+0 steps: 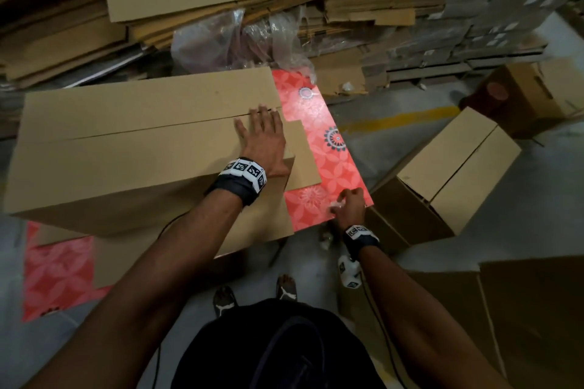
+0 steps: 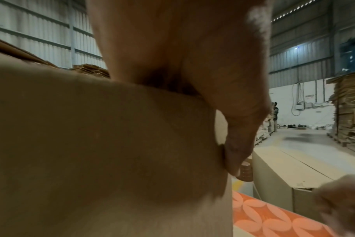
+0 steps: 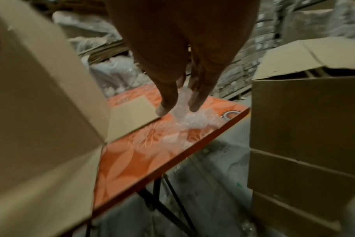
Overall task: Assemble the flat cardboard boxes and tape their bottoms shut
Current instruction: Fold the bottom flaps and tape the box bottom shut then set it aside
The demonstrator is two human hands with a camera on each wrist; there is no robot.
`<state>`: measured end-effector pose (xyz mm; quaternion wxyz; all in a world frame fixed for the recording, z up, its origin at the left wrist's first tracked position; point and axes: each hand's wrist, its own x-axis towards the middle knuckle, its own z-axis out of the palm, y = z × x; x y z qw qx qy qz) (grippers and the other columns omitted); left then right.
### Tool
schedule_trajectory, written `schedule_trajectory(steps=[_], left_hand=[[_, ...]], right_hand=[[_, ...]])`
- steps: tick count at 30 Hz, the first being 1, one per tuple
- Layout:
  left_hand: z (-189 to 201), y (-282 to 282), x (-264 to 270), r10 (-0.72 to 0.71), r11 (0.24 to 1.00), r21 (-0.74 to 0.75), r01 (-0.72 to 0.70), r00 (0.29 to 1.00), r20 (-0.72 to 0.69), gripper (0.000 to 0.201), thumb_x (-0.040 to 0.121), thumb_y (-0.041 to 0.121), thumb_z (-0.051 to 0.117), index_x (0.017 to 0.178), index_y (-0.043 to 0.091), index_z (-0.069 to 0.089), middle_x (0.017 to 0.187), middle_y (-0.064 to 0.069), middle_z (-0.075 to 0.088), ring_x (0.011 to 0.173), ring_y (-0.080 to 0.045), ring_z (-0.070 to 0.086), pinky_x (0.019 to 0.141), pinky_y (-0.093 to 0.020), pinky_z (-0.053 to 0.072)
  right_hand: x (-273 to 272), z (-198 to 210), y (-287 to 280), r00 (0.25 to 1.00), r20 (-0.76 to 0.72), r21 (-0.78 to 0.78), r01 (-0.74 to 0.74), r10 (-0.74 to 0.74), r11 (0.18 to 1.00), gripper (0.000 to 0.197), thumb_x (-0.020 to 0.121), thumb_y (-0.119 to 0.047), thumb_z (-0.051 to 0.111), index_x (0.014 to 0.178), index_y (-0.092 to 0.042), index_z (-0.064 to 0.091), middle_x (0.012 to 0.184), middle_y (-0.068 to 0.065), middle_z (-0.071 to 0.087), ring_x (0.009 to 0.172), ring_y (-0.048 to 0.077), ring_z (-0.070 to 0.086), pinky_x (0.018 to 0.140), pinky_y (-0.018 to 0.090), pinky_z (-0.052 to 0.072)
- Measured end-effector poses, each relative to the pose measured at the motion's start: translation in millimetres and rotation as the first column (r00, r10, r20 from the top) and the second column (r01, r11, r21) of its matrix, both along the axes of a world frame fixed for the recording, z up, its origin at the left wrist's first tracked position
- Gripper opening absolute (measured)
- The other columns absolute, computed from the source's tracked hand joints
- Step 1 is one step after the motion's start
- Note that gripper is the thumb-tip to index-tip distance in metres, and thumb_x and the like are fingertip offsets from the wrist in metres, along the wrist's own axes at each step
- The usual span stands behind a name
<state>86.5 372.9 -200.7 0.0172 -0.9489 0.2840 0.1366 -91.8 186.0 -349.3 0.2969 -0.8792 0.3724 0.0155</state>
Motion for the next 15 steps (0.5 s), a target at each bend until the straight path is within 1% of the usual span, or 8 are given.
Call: schedule_trajectory(steps=[2, 3, 4, 6, 9, 12, 13, 15], left_hand=[[0.1, 0.7, 0.1, -0.002, 1.0, -0.001, 0.002, 1.0, 0.005, 0.133, 0.074, 0.057, 0.075, 0.158, -0.004, -0.008, 0.165, -0.031, -0.008, 0.152, -0.052, -0.004, 0.112, -0.08, 0.009], [-0.2, 1.0, -0.1, -0.002, 1.0, -0.002, 0.002, 1.0, 0.007, 0.132, 0.073, 0.056, 0.074, 0.158, -0.003, -0.009, 0.165, -0.031, -0.008, 0.152, -0.052, -0.005, 0.112, -0.08, 0.008], [-0.7, 1.6, -0.3, -0.001, 1.0, -0.004, 0.001, 1.0, 0.008, 0.132, 0.073, 0.055, 0.073, 0.158, -0.003, -0.009, 0.165, -0.031, -0.009, 0.153, -0.052, -0.006, 0.112, -0.08, 0.008], [-2.4, 2.1, -0.5, 0.002, 1.0, -0.002, -0.002, 1.0, 0.014, 0.132, 0.072, 0.056, 0.073, 0.158, -0.002, -0.009, 0.166, -0.03, -0.009, 0.153, -0.051, -0.006, 0.113, -0.079, 0.008], [-5.7, 1.3, 0.0, 0.008, 1.0, 0.001, -0.008, 1.0, 0.027, 0.135, 0.07, 0.059, 0.073, 0.159, -0.002, -0.009, 0.166, -0.03, -0.008, 0.153, -0.05, -0.005, 0.113, -0.079, 0.008], [-8.1, 1.1, 0.8, 0.008, 1.0, 0.005, -0.008, 0.999, 0.031, 0.137, 0.068, 0.061, 0.074, 0.159, -0.002, -0.008, 0.166, -0.03, -0.007, 0.153, -0.05, -0.004, 0.113, -0.079, 0.009], [-8.3, 1.3, 1.1, 0.006, 1.0, 0.005, -0.006, 0.999, 0.032, 0.137, 0.068, 0.061, 0.074, 0.159, -0.001, -0.008, 0.166, -0.03, -0.007, 0.153, -0.05, -0.004, 0.113, -0.079, 0.009], [-8.3, 1.8, 1.6, 0.002, 1.0, 0.003, -0.002, 0.999, 0.033, 0.137, 0.068, 0.06, 0.074, 0.159, -0.001, -0.008, 0.166, -0.03, -0.007, 0.153, -0.05, -0.004, 0.112, -0.079, 0.009]], right_hand=[[2.8, -6.8, 7.6, 0.993, -0.027, -0.005, -0.112, 0.112, 0.994, 0.03, 0.08, 0.004, 0.077, 0.109, 0.003, 0.069, 0.122, 0.014, 0.05, 0.093, 0.024, 0.053, 0.09, 0.037, 0.051], [3.7, -9.3, 10.0, 0.985, -0.042, -0.002, -0.168, 0.168, 0.986, 0.031, 0.085, 0.008, 0.069, 0.115, 0.003, 0.068, 0.118, 0.009, 0.052, 0.09, 0.021, 0.055, 0.091, 0.041, 0.054], [4.7, -13.5, 10.9, 0.974, -0.06, -0.015, -0.219, 0.217, 0.976, 0.034, 0.086, 0.012, 0.063, 0.119, 0.002, 0.068, 0.112, 0.007, 0.055, 0.088, 0.023, 0.059, 0.09, 0.043, 0.056], [6.8, -19.1, 13.7, 0.954, -0.088, -0.076, -0.292, 0.285, 0.953, 0.045, 0.083, 0.016, 0.058, 0.121, -0.004, 0.071, 0.111, 0.013, 0.062, 0.093, 0.034, 0.067, 0.086, 0.043, 0.057], [12.6, -19.0, 19.4, 0.959, -0.096, -0.09, -0.277, 0.268, 0.957, 0.043, 0.084, 0.014, 0.054, 0.118, -0.008, 0.071, 0.109, 0.018, 0.071, 0.098, 0.037, 0.069, 0.08, 0.04, 0.056], [18.4, -14.4, 25.1, 0.971, -0.134, -0.06, -0.21, 0.2, 0.976, 0.031, 0.082, 0.011, 0.061, 0.105, -0.009, 0.07, 0.101, 0.015, 0.071, 0.096, 0.035, 0.066, 0.07, 0.031, 0.044], [19.3, -13.7, 24.9, 0.97, -0.149, -0.058, -0.204, 0.194, 0.977, 0.03, 0.08, 0.006, 0.067, 0.103, -0.013, 0.07, 0.1, 0.012, 0.07, 0.096, 0.033, 0.064, 0.07, 0.029, 0.04], [20.6, -13.7, 19.6, 0.978, -0.152, -0.021, -0.147, 0.142, 0.989, 0.036, 0.071, -0.006, 0.082, 0.099, -0.024, 0.068, 0.098, 0.006, 0.066, 0.091, 0.03, 0.061, 0.069, 0.029, 0.04]])
